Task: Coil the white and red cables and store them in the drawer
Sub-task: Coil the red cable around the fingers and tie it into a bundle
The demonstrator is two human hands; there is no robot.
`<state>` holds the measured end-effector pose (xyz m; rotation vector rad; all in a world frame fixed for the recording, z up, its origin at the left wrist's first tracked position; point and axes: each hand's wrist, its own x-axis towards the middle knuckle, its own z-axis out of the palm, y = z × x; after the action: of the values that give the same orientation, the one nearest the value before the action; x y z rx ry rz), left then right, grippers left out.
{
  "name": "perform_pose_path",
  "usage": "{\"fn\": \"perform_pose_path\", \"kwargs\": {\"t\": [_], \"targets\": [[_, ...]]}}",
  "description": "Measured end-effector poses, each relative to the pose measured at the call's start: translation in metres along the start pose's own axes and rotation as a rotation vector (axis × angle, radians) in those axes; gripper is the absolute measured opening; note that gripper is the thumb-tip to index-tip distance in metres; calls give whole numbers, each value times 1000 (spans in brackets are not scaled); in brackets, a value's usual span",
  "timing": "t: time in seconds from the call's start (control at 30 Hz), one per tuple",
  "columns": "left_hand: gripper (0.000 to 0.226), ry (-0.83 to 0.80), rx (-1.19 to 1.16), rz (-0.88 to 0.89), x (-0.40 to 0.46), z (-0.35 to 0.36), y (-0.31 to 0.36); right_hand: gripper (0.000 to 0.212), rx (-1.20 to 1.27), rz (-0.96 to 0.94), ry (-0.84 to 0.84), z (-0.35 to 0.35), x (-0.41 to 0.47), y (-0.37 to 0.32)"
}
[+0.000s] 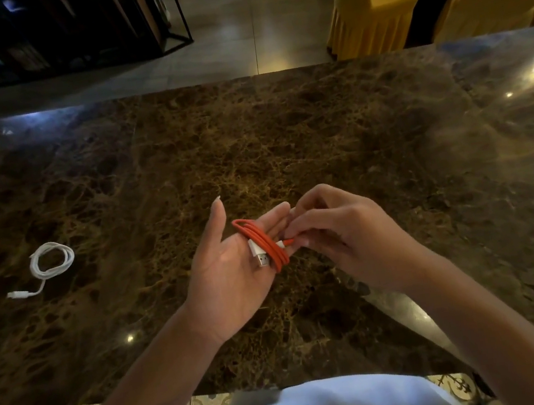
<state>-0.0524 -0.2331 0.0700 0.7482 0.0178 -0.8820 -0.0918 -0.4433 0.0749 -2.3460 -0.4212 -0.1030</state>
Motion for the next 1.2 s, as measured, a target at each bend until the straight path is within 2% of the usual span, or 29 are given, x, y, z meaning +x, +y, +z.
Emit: {"fn": "perform_pose_path", "kwargs": {"t": [0.1,0.23,0.33,0.47,0.53,0.7,0.83,0.93,1.03,1.13,1.2], "targets": [[97,6,17,-19,1,3,-1,16,-41,-35,-41,-9,3,5],[92,6,140,13,3,5,-4,16,-41,-62,-181,-16,8,2],[92,-32,80,12,2,4,-5,14,25,-63,-216,-21,11,1],[88,-64,34,27,3,5,-2,14,-65,-20,-38,-14,14,-1],[87,-98,42,23,3,7,1,15,-55,-3,-25,-13,16,-3],[87,-88,70,-3,4,4,-7,16,50,36,-248,-21,17,-1],[86,-134,68,-8,6,8,-11,18,68,59,-300,-23,16,-1],[91,-215,83,-18,8,11,-6,18,106,58,-270,-37,12,-5],[88,-253,100,-13,12,17,-2,19,62,-32,-215,-39,15,-14],[90,-233,11,3,15,18,2,21,60,-18,-67,-29,16,-19],[94,-207,-24,37,16,17,6,29,182,48,53,-23,12,-23]]}}
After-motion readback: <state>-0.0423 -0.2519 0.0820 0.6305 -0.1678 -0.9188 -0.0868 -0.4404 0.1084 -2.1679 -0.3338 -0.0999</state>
